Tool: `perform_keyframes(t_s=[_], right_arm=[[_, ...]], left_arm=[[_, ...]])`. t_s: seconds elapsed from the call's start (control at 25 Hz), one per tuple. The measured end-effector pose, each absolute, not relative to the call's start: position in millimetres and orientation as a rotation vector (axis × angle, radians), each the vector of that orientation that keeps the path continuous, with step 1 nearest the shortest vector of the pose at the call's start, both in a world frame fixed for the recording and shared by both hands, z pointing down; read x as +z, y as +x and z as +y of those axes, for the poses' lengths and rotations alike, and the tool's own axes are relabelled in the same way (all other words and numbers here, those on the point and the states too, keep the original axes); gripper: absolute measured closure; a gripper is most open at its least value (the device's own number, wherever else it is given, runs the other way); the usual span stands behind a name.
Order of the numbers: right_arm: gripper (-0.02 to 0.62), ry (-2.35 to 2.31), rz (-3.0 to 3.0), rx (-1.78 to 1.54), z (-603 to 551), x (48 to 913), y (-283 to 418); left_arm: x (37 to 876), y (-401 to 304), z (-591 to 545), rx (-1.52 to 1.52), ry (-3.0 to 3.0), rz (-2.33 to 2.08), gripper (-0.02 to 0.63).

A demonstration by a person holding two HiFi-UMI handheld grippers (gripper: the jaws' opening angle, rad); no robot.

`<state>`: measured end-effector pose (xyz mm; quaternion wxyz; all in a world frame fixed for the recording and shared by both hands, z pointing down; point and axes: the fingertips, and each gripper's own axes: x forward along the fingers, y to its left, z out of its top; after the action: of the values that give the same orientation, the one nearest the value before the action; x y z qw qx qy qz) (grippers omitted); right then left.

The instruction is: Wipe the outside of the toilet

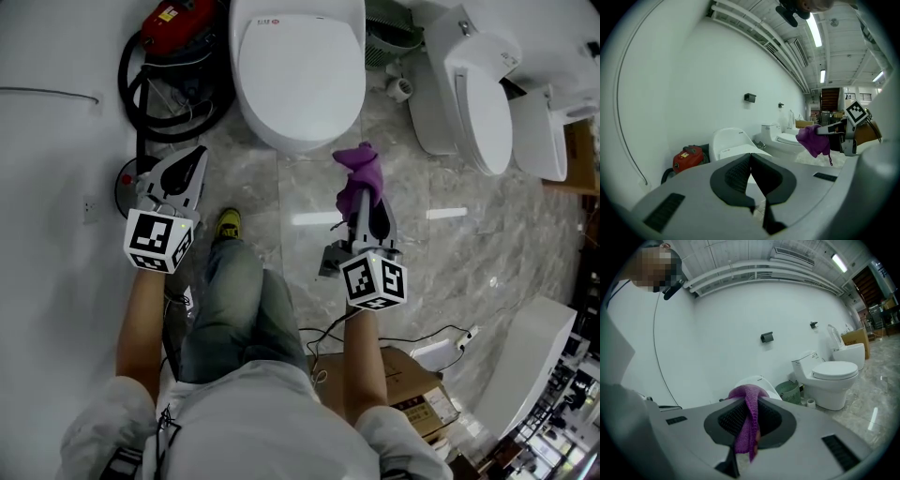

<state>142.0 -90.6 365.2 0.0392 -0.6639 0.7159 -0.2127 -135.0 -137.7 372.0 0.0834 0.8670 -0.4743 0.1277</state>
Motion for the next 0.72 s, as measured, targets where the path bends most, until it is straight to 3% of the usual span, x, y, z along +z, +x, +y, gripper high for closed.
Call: perform_keyframes(t_s=[0.72], right_arm=[[0.538, -1.966, 2.188, -0.569, -86.7, 487.5, 136.5]], left_arm=[[493.0, -143.7, -135.3, 0.322, 2.653, -1.459, 0.592]])
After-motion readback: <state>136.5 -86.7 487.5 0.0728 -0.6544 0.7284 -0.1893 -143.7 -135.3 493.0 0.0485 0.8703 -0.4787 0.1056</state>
